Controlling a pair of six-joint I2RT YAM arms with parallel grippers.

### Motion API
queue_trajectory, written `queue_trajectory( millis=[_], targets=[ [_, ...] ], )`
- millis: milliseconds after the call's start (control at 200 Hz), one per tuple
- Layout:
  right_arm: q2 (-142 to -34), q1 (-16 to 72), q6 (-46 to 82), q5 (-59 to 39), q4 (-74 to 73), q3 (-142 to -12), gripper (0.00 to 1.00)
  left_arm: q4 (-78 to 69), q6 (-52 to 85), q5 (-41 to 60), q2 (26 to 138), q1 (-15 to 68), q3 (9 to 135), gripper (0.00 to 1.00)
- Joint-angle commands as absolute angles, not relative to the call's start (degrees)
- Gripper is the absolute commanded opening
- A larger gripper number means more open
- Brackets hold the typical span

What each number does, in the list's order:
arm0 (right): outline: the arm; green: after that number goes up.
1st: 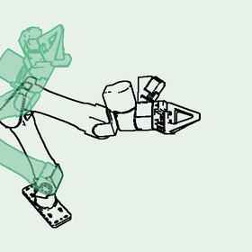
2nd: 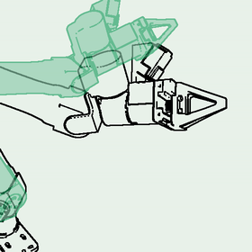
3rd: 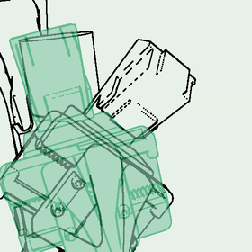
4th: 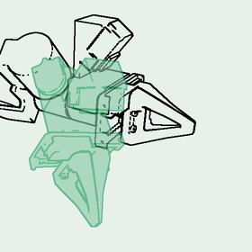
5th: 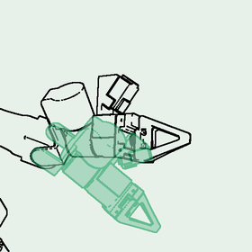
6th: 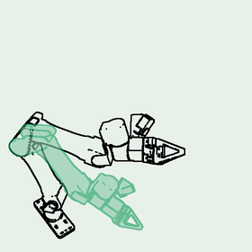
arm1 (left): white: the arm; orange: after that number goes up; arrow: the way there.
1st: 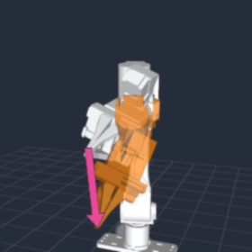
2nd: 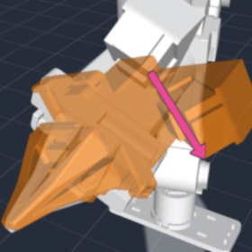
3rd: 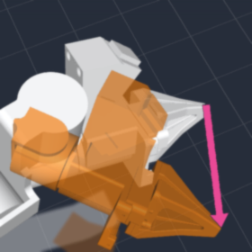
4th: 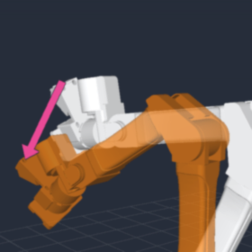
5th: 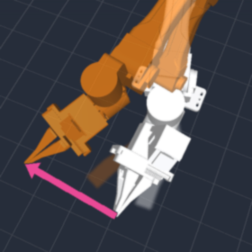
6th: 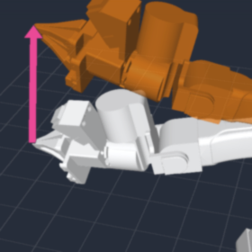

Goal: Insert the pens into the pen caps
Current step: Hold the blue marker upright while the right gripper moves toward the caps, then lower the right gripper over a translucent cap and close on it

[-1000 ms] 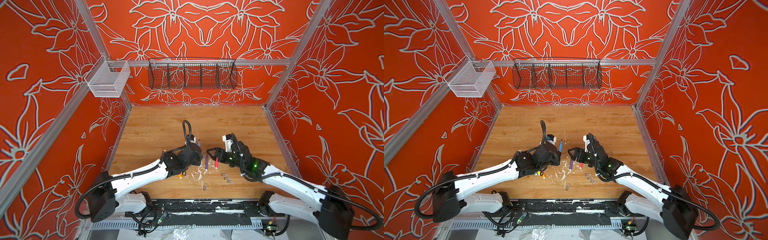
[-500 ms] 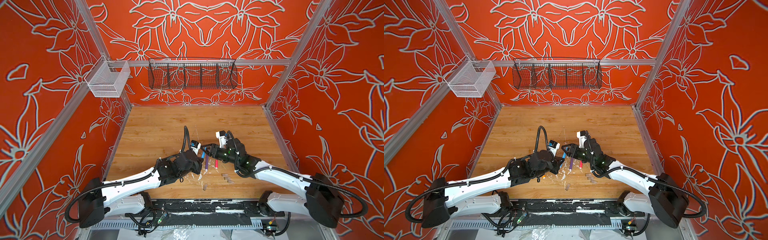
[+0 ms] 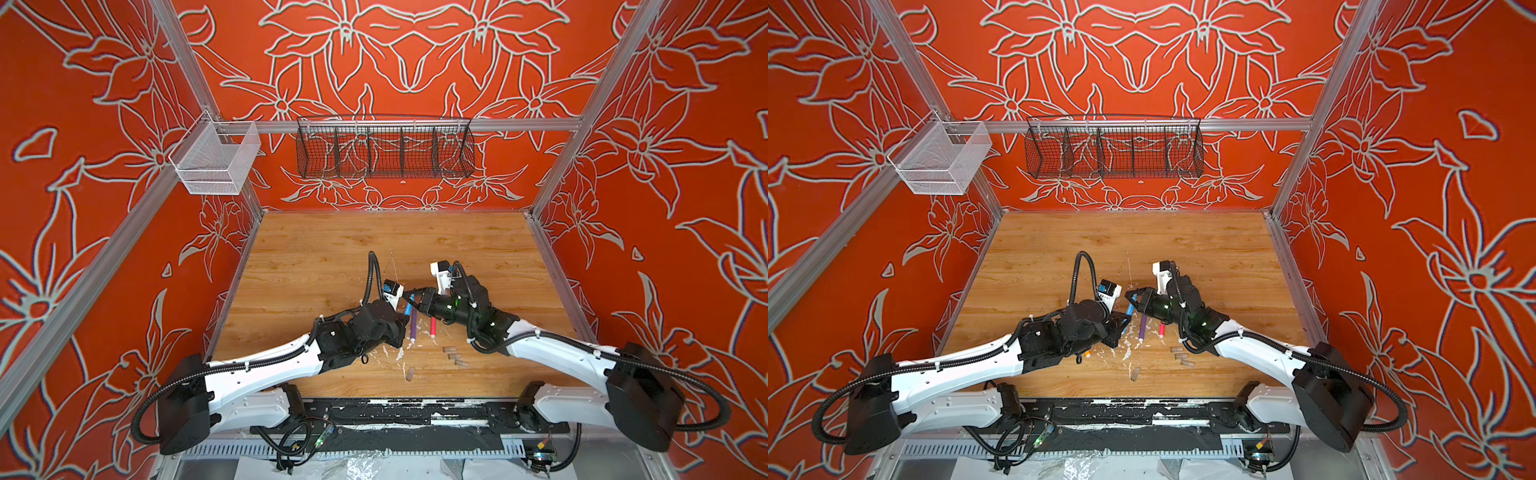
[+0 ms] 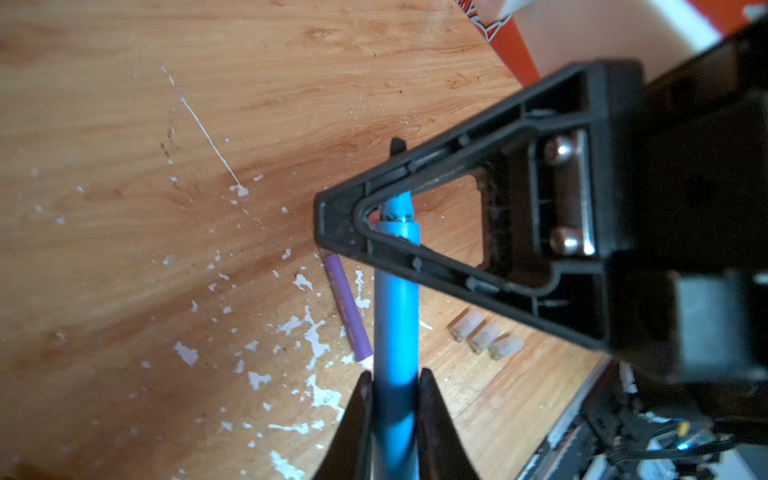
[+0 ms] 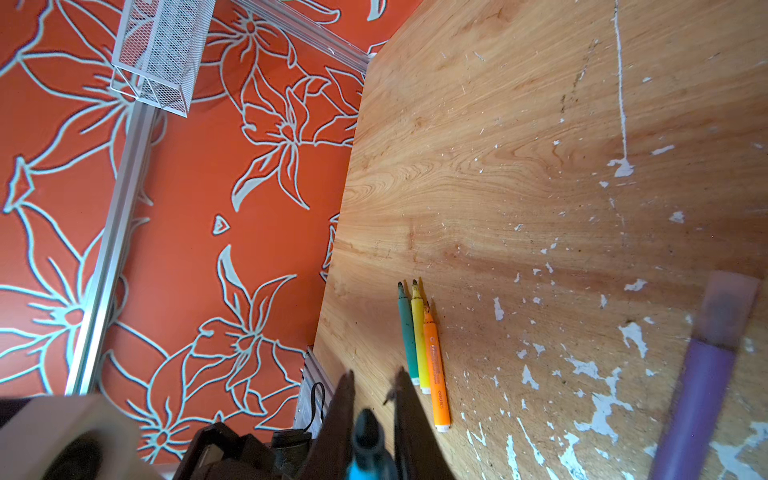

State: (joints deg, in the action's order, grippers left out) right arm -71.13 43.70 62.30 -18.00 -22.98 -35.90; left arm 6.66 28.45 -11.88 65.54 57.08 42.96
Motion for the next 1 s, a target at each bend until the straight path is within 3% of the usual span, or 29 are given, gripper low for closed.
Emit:
queue_trajectory(
  millis=[0,230,440,475,586,681,806,996],
  targets=[
    [-70.12,45.04,64.73,-18.16,-26.11,-36.19,0.0,3.75,27.98,-12.39,66.89,57.39,42.42,0.31],
    [-68.2,47.48,65.07,-15.76,-26.02,-35.8,0.0,1.17,27.58,-12.22,68.12,57.39,42.11,0.32],
    [-67.55,48.39,65.81,-14.85,-26.86,-35.02,0.0,0.35,27.63,-12.73,68.82,57.43,41.93,0.0],
    [-67.43,48.5,65.58,-14.81,-26.41,-35.12,0.0,0.43,27.8,-12.99,68.81,57.39,41.79,0.0],
    [-65.47,48.43,64.14,-12.89,-22.36,-34.87,0.26,1.54,28.54,-15.02,68.33,57.26,41.28,0.0],
    [-61.76,48.73,61.54,-9.94,-13.8,-35.23,0.39,2.88,29.06,-15.4,66.76,56.14,40.22,0.0],
    [-55.91,51.42,57.78,-3.06,2.07,-36.82,0.44,6.52,30.51,-13.71,62.74,50.88,37.89,0.0],
    [-53.15,62.58,58.62,8.64,20.5,-37.01,0.45,13.69,30.37,-13.57,56.05,42.34,34.34,0.0]
  ],
)
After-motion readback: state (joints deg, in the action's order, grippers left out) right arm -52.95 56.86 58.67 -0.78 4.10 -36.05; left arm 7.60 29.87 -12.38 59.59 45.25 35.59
